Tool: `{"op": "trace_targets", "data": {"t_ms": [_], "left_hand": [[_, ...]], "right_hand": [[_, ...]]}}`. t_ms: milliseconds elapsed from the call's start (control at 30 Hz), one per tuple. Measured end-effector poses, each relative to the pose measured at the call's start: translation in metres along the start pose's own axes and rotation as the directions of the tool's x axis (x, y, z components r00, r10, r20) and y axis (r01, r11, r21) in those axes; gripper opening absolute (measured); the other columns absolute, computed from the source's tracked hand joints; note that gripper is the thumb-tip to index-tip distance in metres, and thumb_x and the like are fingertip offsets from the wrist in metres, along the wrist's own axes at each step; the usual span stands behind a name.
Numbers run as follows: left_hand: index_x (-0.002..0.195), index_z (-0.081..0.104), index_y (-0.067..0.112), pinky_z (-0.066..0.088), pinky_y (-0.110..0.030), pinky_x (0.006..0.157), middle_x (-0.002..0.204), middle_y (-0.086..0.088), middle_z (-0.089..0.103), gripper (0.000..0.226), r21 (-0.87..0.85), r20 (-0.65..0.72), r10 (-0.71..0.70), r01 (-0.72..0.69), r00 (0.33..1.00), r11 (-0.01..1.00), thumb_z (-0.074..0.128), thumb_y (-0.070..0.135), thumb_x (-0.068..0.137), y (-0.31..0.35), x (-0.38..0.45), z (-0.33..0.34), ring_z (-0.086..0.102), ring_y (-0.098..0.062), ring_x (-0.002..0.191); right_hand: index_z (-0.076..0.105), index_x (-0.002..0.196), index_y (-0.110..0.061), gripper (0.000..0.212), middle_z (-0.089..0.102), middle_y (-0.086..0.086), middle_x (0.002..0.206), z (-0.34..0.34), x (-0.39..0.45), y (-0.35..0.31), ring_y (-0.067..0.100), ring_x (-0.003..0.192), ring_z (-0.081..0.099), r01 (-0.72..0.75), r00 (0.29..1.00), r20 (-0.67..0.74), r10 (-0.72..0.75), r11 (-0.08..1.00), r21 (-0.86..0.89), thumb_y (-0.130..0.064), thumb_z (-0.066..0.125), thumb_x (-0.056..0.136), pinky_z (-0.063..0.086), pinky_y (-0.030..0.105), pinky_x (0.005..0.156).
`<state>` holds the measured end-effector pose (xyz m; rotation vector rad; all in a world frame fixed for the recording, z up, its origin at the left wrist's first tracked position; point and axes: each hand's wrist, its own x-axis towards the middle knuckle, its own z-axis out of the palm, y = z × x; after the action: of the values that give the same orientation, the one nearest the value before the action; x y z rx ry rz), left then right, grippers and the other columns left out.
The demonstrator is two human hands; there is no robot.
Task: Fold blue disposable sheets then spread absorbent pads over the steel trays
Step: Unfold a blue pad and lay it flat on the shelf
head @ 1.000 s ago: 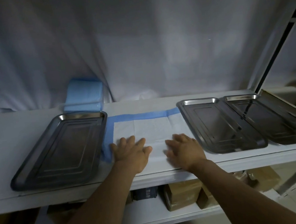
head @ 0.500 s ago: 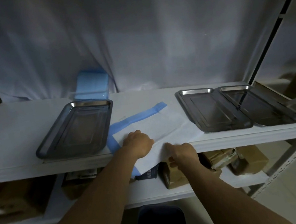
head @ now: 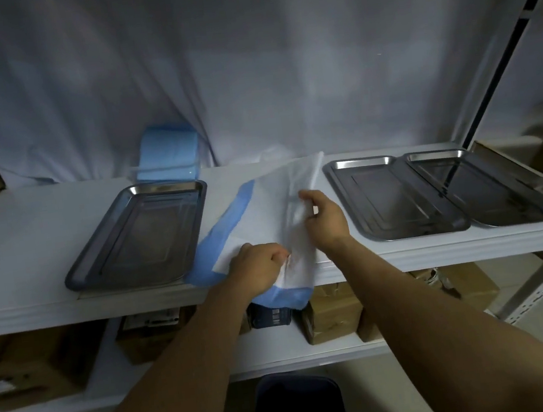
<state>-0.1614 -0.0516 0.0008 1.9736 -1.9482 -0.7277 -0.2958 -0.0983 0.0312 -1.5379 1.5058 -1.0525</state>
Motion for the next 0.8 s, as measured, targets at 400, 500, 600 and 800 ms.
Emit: {"op": "trace_targets", "data": {"t_ms": [400, 500, 600, 800], "left_hand": [[0.127, 0.052, 0.019, 0.033, -0.037, 0.104, 0.135, -0.008, 0.048, 0.037, 0.308, 0.06, -0.024, 0.004, 0.998, 0.951, 0.028, 0.018, 0.1, 0.023, 0.003, 0.007, 0.041, -0.029, 0.121], [0.111, 0.056, -0.003, 0.04, -0.039, 0.091, 0.118, -0.021, 0.056, 0.03, 0.235, -0.017, -0.048, 0.051, 0.999, 0.971, 0.032, 0.008, 0.097, 0.022, 0.001, 0.004, 0.051, -0.035, 0.11], [0.105, 0.059, -0.003, 0.043, -0.038, 0.088, 0.115, -0.019, 0.059, 0.03, 0.2, -0.013, -0.053, 0.055, 0.998, 0.978, 0.033, 0.01, 0.098, 0.023, -0.005, 0.006, 0.054, -0.033, 0.107], [0.102, 0.058, 0.0, 0.041, -0.038, 0.092, 0.114, -0.018, 0.06, 0.029, 0.207, 0.01, -0.039, 0.036, 0.999, 0.978, 0.031, 0.01, 0.099, 0.023, -0.013, 0.012, 0.053, -0.033, 0.108]], "right_hand": [[0.045, 0.118, -0.017, 0.035, 0.059, 0.009, 0.104, -0.022, -0.063, 0.047, 0.026, 0.091, 0.063, -0.282, 0.951, 0.154, 0.268, 0.956, 0.076, -0.018, 0.06, 0.085, 0.058, 0.036, 0.079], [0.028, 0.139, -0.025, 0.075, 0.051, 0.005, 0.116, -0.014, -0.082, 0.059, 0.021, 0.102, 0.056, -0.175, 0.95, 0.26, 0.172, 0.984, -0.009, -0.014, 0.071, 0.078, 0.05, 0.022, 0.079], [0.03, 0.14, -0.026, 0.074, 0.046, 0.004, 0.129, -0.006, -0.095, 0.06, 0.02, 0.114, 0.052, -0.049, 0.985, 0.151, 0.081, 0.977, -0.206, -0.021, 0.072, 0.079, 0.04, 0.019, 0.082], [0.046, 0.125, -0.023, 0.044, 0.045, 0.0, 0.123, 0.005, -0.102, 0.048, 0.017, 0.101, 0.055, -0.087, 0.996, -0.046, 0.076, 0.936, -0.34, -0.027, 0.066, 0.086, 0.039, 0.019, 0.073]]}}
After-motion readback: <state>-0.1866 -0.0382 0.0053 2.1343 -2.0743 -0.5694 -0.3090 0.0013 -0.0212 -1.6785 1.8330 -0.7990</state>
